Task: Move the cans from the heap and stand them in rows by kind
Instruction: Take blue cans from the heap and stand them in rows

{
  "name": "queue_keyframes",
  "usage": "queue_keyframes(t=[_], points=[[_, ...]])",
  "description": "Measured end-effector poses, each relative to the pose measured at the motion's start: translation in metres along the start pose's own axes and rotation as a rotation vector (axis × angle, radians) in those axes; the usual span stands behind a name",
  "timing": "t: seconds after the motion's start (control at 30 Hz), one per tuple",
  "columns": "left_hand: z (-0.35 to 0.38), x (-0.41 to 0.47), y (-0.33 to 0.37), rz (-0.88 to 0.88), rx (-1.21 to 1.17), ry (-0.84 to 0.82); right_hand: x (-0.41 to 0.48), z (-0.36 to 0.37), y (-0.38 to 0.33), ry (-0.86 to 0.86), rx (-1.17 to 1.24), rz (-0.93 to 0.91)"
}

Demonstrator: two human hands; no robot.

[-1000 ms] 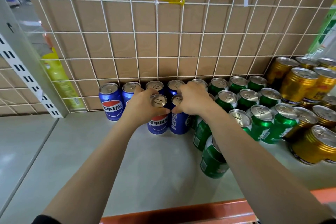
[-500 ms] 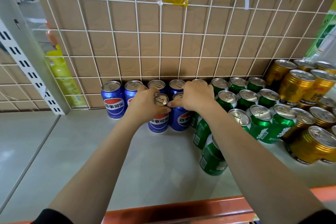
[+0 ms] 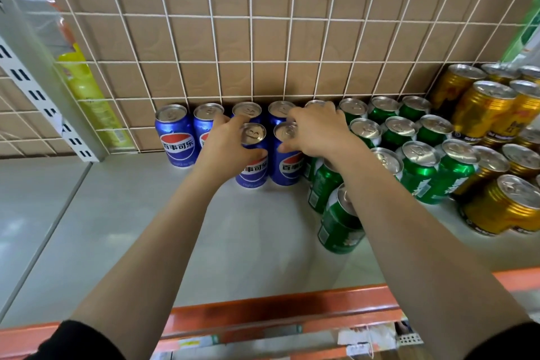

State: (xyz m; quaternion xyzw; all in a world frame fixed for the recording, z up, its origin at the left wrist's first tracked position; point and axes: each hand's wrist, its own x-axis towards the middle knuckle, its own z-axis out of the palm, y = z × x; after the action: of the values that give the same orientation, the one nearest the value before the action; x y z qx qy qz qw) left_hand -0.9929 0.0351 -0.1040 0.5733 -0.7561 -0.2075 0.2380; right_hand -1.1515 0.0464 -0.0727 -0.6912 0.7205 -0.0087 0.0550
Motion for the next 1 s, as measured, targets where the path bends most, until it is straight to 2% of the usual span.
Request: queue_keyframes(t=[0.17, 0.3, 0.5, 0.73, 0.87, 1.0], points=[[0.002, -0.005, -0.003, 0.009, -0.038, 0.004, -0.007, 0.003, -0.003, 0.085, -0.026, 0.038], [0.001, -0.013, -0.013, 0.007, -0.042, -0.039, -0.024, 0.011, -0.02, 0.149, 0.027, -0.005], [-0.02, -0.056, -0.05, -0.058, 0.153, 0.066, -0.063, 0.034, -0.067, 0.256, 0.102, -0.04], [-0.079, -0.168, -0.123, -0.301, -0.028, 0.154, -0.123, 0.076, -0.149, 0.116, 0.159, -0.099], [-0.124, -0.25, -0.178, -0.454, -0.044, 0.227, -0.157, 0.092, -0.211, 0.111, 0.228, -0.191], [-0.165, -0.337, -0.231, -0.594, -0.035, 0.371, -0.193, 0.106, -0.27, 0.119, 0.292, -0.277]])
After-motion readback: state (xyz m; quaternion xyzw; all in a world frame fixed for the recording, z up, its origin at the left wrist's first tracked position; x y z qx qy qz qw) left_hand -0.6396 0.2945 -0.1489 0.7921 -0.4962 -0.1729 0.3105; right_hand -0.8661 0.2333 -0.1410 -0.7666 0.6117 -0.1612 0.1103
